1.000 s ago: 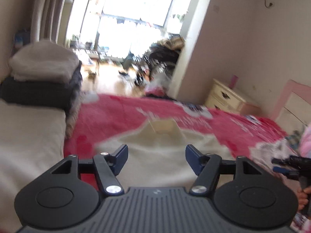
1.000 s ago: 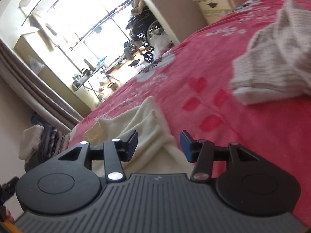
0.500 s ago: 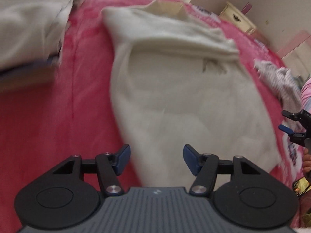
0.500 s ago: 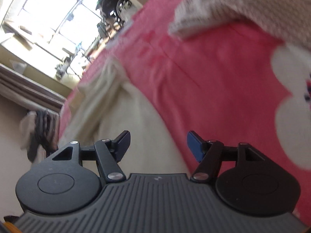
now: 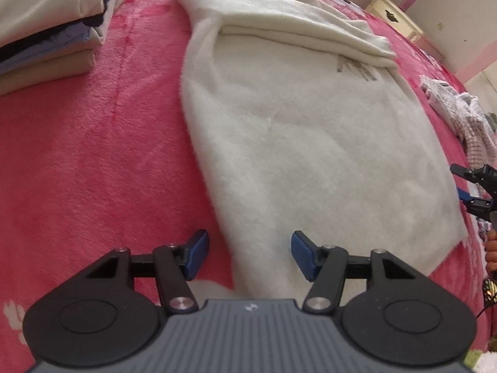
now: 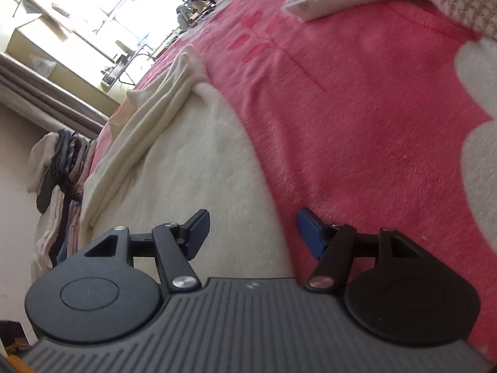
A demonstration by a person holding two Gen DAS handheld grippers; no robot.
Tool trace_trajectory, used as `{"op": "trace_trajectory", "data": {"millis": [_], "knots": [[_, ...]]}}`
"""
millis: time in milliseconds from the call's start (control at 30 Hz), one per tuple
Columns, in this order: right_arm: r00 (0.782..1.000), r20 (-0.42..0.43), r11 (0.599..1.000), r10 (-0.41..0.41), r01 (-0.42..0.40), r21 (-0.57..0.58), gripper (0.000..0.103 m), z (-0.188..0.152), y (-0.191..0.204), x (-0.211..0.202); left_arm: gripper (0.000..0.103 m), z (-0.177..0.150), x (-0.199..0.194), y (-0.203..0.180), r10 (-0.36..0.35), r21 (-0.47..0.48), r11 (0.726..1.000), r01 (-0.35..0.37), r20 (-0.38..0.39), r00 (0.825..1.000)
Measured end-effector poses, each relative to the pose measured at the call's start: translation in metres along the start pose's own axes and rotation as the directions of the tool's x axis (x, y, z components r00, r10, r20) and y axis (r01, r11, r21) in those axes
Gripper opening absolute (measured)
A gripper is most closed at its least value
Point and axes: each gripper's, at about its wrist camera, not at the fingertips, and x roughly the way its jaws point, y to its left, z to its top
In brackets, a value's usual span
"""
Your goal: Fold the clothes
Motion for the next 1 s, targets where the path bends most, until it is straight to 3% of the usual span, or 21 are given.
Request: {"op": "trace_trajectory", "data": {"millis": [300, 367, 467, 633, 833, 1000], "knots": [[0.993, -0.086, 0.996, 0.081, -0.077, 0.047, 0.053, -0.026, -0.016, -0.023, 0.047, -0.019, -0.002, 0.000, -0.094, 0.007, 0.996, 0.094, -0.035, 0.995], [0.991, -0.098, 0.995, 0.087, -0.081, 0.060, 0.037, -0.036, -0.019, -0.029, 0.042, -0.023, -0.002, 0.002, -0.108, -0.003, 0.994, 0.108, -0.035, 0.994], [0.991, -0.094, 0.989, 0.099, -0.088, 0.117, 0.027, -0.051, -0.027, -0.039, 0.039, -0.027, -0.001, 0.005, -0.134, -0.017, 0.991, 0.134, -0.043, 0.990], [0.984, -0.088, 0.971, 0.157, -0.138, 0.194, 0.024, -0.067, -0.035, -0.045, 0.038, -0.033, 0.000, 0.008, -0.210, -0.033, 0.978, 0.208, -0.080, 0.974], [0.985, -0.050, 0.966, 0.162, -0.149, 0.212, 0.024, -0.058, -0.038, -0.045, 0.038, -0.037, 0.006, 0.002, -0.318, -0.033, 0.948, 0.316, -0.140, 0.938], [0.985, -0.040, 0.960, 0.170, -0.156, 0.232, 0.026, -0.049, -0.043, -0.035, 0.037, -0.038, 0.013, -0.010, -0.342, 0.001, 0.937, 0.349, -0.187, 0.921]]}}
